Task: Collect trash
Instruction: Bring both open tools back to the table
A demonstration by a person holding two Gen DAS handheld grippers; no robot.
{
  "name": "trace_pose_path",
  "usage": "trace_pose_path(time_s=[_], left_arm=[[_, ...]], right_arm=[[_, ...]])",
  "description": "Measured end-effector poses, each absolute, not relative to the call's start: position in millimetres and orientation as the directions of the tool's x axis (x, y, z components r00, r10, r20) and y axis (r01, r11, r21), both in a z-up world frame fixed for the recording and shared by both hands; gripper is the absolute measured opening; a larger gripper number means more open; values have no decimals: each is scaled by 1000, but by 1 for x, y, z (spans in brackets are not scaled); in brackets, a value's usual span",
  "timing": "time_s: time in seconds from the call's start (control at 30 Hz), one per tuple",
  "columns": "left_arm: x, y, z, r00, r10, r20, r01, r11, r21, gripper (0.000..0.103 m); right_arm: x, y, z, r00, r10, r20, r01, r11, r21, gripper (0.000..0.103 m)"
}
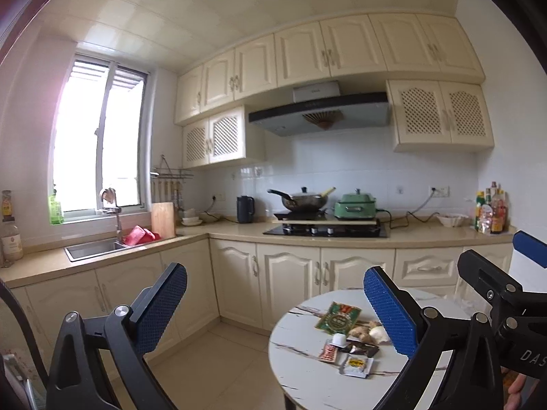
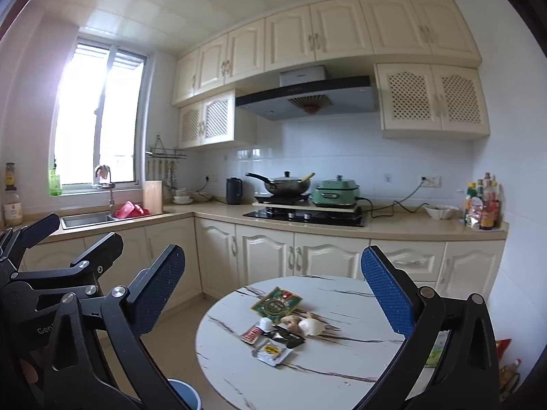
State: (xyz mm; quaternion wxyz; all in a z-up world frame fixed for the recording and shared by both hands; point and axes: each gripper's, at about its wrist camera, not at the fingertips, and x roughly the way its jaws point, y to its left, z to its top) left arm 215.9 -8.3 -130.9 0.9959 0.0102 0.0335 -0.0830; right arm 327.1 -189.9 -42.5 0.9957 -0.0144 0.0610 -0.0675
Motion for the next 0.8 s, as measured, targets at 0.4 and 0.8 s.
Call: trace_pose_path(time_s=[0.4,0.8], left_arm=[[350,-22,-134,899,-266,-347,273,961,-29,102],[490,-87,-170,753,-303,-583,350,936,-35,102]], right_arm=[[380,-262,-94,930,-225,-292,240,971,17,103],[463,-330,-193,812,-230,-536,308,949,60,103]])
